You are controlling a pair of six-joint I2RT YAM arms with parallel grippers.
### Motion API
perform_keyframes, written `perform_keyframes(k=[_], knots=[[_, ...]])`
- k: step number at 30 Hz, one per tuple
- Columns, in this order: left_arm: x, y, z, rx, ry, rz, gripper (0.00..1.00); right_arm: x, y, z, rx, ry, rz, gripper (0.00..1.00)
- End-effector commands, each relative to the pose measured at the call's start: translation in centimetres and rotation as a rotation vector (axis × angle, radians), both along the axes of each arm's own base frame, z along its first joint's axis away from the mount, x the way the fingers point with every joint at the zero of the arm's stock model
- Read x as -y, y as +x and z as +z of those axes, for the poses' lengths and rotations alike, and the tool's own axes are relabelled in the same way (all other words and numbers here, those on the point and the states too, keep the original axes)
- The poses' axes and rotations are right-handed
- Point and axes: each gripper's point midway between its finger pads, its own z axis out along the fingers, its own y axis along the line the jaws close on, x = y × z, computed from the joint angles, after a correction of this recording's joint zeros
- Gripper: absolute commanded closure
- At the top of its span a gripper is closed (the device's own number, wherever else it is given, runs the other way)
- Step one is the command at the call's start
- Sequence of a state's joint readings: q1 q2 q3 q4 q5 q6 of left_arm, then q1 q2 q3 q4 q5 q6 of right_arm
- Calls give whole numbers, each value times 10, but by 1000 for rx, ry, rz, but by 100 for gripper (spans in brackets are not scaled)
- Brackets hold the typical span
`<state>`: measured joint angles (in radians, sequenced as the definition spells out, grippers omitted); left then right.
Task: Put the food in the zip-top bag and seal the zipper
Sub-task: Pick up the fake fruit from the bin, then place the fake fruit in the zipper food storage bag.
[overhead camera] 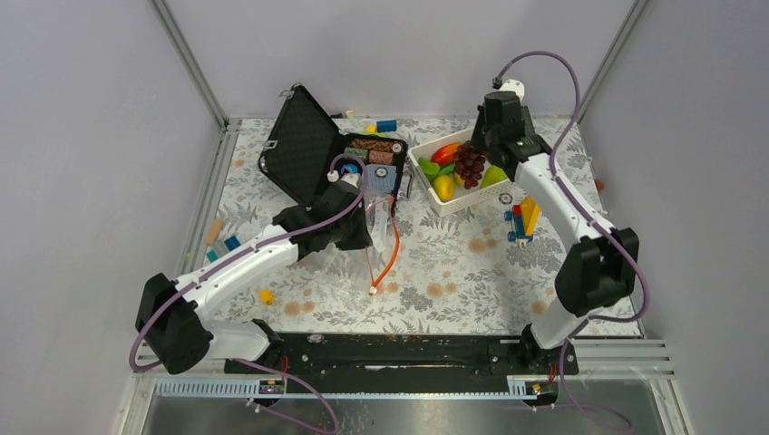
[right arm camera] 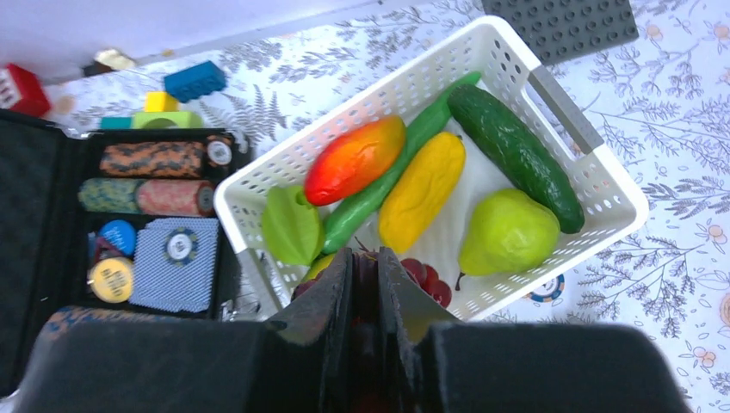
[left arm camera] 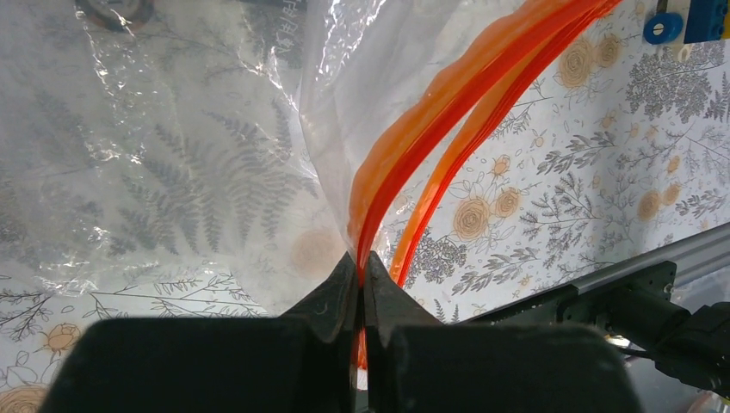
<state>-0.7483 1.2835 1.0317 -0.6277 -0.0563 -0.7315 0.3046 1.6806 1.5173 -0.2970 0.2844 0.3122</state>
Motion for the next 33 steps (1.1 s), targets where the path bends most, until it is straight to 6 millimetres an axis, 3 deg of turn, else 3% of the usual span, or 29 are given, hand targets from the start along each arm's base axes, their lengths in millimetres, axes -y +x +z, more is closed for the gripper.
perform_keyframes(k=[1, 7, 19, 28, 33], knots=[[18, 14, 28, 45, -101, -11, 100, -11, -16, 49, 120, 79, 88, 100], [20, 14, 31, 21, -121, -17, 100, -28, -55, 93, 205, 204, 203, 100], [30, -1, 47, -44, -196, -73, 100, -103, -173, 162, 267, 630, 731, 100], [31, -15, 62, -64, -272, -74, 100, -138, -250, 191, 292, 732, 1035, 100], [31, -19, 69, -56, -314, -73, 100, -163, -277, 189, 251, 762, 1145, 100]])
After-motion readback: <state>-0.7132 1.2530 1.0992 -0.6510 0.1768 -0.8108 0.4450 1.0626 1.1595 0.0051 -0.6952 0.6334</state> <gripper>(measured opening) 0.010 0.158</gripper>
